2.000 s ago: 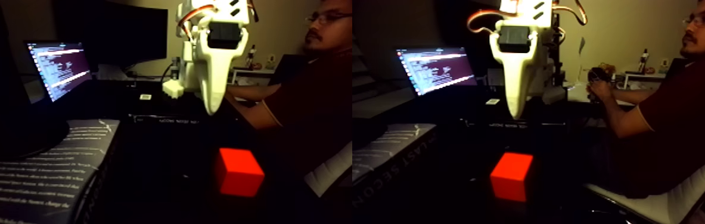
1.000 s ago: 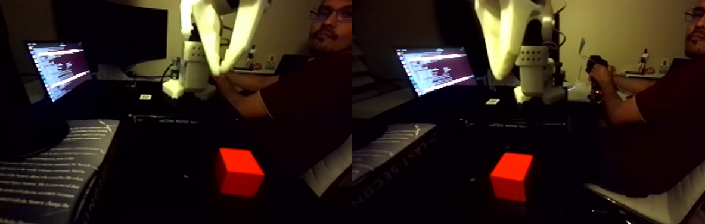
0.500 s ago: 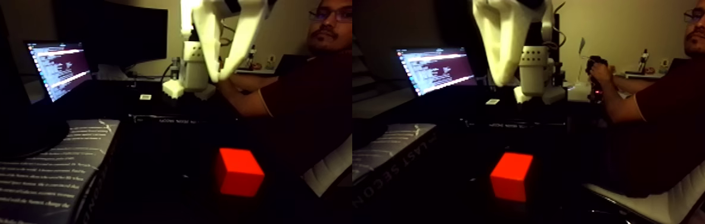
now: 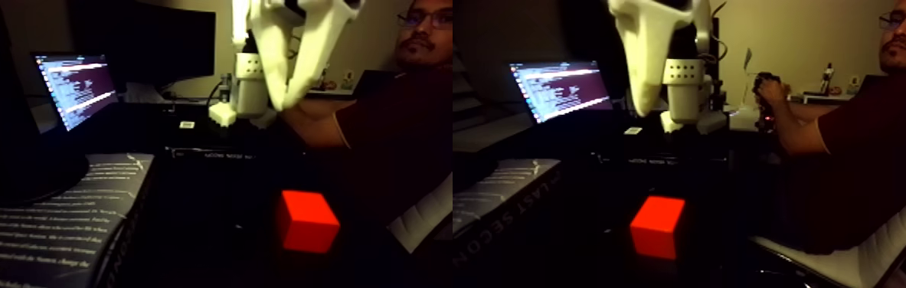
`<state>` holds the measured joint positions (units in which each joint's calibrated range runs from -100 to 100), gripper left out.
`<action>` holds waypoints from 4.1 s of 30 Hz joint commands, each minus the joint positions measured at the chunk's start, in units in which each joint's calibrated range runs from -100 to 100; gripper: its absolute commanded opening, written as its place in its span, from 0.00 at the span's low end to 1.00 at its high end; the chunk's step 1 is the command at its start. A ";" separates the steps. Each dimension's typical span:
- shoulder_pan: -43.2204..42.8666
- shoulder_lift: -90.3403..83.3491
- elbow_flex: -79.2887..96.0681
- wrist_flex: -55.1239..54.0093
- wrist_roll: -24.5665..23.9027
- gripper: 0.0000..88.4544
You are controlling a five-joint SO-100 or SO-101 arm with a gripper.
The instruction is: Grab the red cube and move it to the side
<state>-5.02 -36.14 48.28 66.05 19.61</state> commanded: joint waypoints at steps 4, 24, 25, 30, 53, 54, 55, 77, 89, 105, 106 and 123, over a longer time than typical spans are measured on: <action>1.94 5.21 -2.24 -4.40 -3.62 0.01; 9.02 23.62 -17.85 -7.02 -4.59 0.10; 9.35 24.71 -20.20 -4.82 -4.91 0.10; 9.77 26.98 -24.92 0.16 -5.99 0.10; 13.51 27.40 -13.67 -8.28 -2.70 0.10; 13.51 27.40 -13.67 -8.20 -2.54 0.10; 13.43 27.23 -13.67 -7.95 -2.21 0.10; -0.98 28.83 -15.40 -6.34 -5.77 0.17; -4.31 32.52 -17.03 -6.34 -7.01 0.17; -3.81 32.52 -18.93 -3.05 -10.09 0.28; -3.81 32.52 -19.30 -2.20 -10.31 0.28; -1.56 32.19 -20.66 -0.94 -18.51 0.29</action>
<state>-6.80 -3.32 29.67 64.75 1.99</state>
